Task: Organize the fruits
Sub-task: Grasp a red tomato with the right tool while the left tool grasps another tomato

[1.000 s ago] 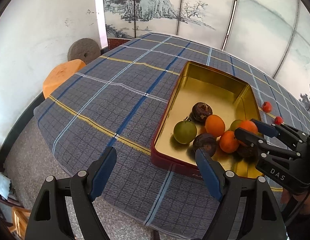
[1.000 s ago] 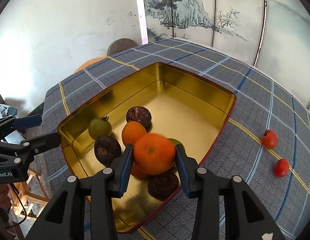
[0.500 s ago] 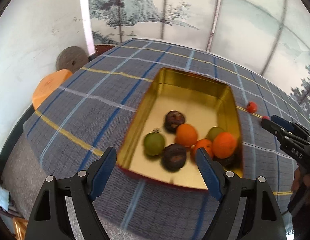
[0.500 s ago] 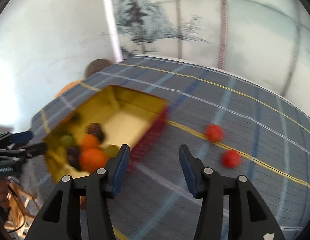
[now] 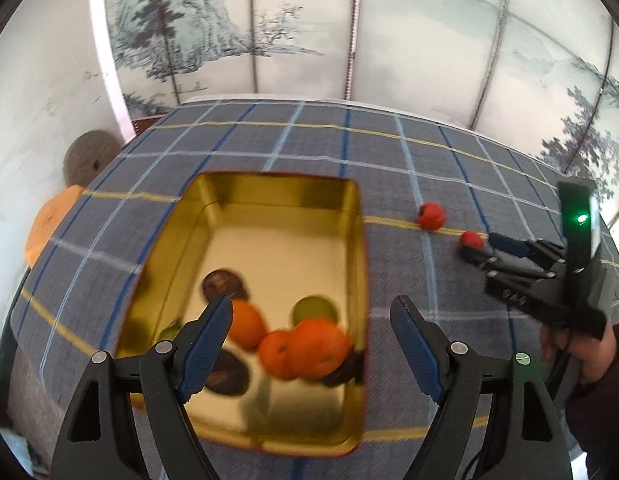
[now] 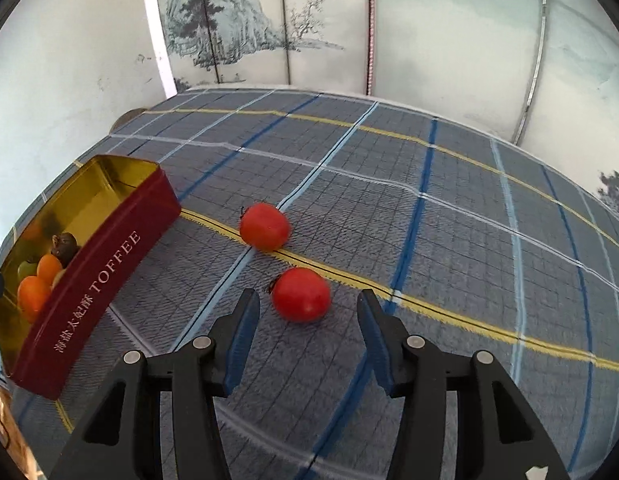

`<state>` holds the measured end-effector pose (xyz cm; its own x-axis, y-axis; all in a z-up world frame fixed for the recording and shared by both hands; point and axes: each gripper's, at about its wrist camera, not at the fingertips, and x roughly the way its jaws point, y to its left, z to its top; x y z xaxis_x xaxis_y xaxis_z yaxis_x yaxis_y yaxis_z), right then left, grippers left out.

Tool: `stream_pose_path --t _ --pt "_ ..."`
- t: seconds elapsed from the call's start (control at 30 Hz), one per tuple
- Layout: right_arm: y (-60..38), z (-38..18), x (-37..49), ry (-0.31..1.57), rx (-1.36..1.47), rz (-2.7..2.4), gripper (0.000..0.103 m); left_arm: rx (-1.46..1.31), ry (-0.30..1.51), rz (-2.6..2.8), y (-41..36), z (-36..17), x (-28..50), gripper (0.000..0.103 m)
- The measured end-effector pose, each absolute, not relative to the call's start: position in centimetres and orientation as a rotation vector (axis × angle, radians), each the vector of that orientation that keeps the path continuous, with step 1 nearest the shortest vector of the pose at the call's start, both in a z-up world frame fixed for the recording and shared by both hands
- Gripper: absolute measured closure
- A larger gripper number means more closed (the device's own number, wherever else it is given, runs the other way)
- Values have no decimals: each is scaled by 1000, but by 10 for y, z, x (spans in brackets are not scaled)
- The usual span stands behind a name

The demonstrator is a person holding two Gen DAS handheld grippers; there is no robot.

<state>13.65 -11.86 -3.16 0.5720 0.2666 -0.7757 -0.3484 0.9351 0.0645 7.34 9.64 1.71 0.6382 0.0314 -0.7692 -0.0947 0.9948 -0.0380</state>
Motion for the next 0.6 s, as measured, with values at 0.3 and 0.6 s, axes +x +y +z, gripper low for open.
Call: stream_pose_path --t 0.3,0.6 --pt "-115 -45 149 914 -105 408 70 -61 897 35 64 13 114 22" --pt "-136 -40 141 888 -110 359 74 -39 916 -4 31 -2 154 22"
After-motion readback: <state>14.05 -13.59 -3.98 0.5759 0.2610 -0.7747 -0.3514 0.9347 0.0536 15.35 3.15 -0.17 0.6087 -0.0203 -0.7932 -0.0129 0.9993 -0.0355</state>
